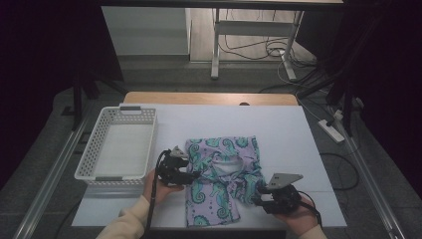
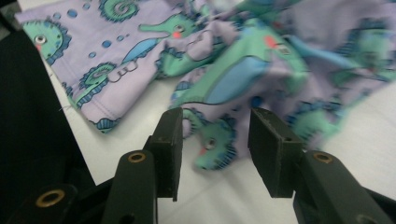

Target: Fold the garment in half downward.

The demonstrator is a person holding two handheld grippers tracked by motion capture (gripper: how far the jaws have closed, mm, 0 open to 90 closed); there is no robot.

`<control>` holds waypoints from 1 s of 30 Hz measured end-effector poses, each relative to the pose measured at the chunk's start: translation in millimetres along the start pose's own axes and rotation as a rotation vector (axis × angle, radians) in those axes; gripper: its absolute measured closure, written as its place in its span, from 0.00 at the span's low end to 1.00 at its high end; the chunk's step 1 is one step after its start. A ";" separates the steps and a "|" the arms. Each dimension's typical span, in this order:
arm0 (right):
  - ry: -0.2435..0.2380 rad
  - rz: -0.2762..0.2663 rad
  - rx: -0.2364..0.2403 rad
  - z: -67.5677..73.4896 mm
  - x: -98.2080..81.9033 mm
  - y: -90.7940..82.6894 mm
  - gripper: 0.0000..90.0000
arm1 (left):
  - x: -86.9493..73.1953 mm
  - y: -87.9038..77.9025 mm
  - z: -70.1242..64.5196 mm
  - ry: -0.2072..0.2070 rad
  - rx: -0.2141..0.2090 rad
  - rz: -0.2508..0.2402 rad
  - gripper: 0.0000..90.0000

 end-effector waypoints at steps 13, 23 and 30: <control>-0.050 0.003 0.002 6.0 19.4 25.1 0.96 | -1.4 0.6 -0.4 0.001 -0.008 0.010 0.37; -0.023 -0.062 0.071 8.2 33.7 6.8 0.97 | -0.4 -0.1 0.5 -0.003 -0.005 0.003 0.37; -0.083 -0.025 0.117 24.5 43.2 33.0 0.97 | -0.3 0.3 -0.1 -0.003 -0.009 0.003 0.37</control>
Point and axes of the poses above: each handheld gripper's, and its own axes: y roughly forward along the jaws, x roughly out of its top, z roughly to its left, the point moved 10 cm from there along y, roughly forward along the jaws, and after that the axes turned 8 degrees about -z, right-handed, at the moved point
